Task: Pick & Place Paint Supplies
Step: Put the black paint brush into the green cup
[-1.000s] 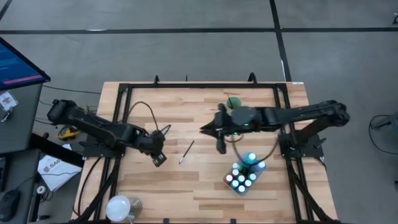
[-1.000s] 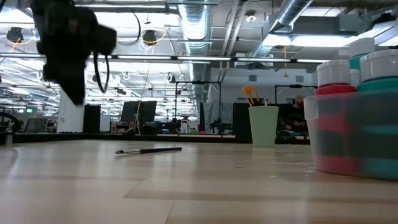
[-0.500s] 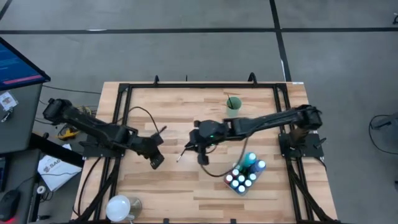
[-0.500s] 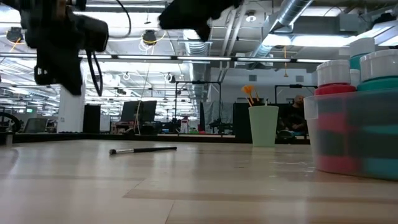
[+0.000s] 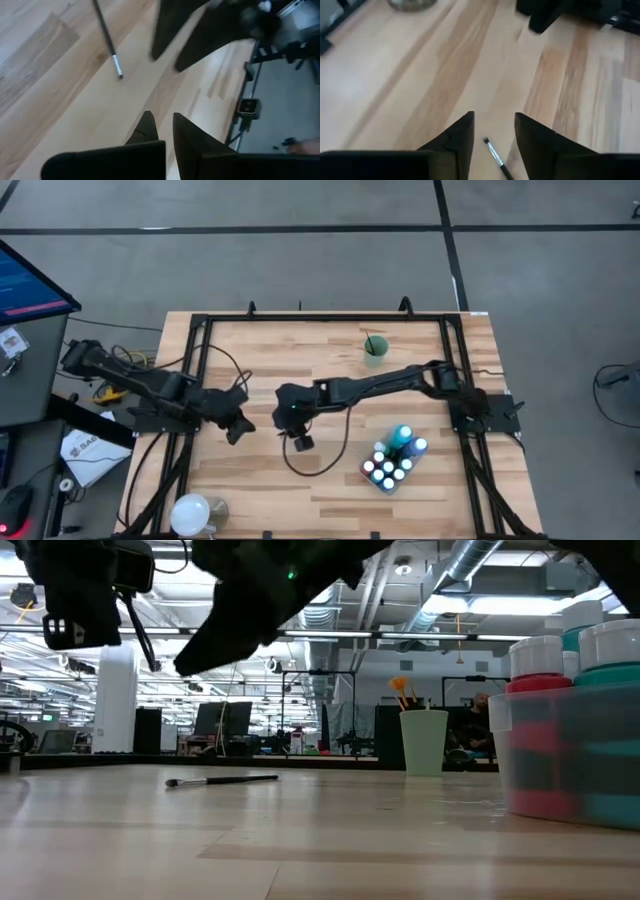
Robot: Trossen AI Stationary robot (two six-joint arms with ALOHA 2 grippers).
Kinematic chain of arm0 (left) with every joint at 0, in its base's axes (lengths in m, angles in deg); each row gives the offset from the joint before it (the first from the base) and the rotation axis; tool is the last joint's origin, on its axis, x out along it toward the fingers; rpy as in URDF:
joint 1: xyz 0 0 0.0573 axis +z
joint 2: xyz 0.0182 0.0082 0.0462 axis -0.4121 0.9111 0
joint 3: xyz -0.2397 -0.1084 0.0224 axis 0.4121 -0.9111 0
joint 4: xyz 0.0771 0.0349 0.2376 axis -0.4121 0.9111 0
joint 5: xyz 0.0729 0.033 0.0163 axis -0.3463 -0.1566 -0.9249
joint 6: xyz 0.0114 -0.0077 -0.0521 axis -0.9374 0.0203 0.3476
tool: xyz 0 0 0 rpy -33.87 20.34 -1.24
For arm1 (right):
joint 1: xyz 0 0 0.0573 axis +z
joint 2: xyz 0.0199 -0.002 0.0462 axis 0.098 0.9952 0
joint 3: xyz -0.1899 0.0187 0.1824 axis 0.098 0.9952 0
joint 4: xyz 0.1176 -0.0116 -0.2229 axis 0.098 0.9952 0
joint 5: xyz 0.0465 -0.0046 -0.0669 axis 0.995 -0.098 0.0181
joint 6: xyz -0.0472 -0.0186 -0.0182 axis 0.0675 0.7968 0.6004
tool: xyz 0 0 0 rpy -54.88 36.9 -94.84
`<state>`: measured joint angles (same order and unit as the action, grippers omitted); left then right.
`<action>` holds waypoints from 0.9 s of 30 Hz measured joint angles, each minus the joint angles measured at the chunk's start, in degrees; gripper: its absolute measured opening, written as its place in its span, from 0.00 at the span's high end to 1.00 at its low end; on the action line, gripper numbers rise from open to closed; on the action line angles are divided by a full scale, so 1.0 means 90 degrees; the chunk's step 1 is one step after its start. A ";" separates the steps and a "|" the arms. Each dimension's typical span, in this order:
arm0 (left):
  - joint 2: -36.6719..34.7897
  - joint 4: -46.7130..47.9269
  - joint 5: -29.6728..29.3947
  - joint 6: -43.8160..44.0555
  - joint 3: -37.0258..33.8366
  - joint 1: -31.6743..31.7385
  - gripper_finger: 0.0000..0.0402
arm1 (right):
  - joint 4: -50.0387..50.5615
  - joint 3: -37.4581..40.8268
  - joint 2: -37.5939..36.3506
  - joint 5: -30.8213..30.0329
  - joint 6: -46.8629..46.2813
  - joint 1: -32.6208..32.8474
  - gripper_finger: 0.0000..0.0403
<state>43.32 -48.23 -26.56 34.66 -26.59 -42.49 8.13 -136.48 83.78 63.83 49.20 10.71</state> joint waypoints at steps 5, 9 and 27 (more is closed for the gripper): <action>-0.0419 0.0050 -0.0012 0.0035 0.0000 0.0002 1.00 | 0.0177 -0.0549 0.0563 0.0013 0.0442 -0.0061 0.59; -0.0597 0.0058 -0.0034 0.0037 -0.0002 0.0000 1.00 | 0.0214 -0.0856 0.0972 0.0175 0.0504 -0.0165 0.57; -0.0597 0.0053 -0.0036 -0.0125 -0.0002 0.0000 1.00 | 0.1204 -0.1388 0.1805 0.0748 0.1094 -0.0377 0.60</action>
<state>37.95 -47.75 -26.88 33.53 -26.61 -42.49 18.96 -148.96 100.02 70.56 59.04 7.32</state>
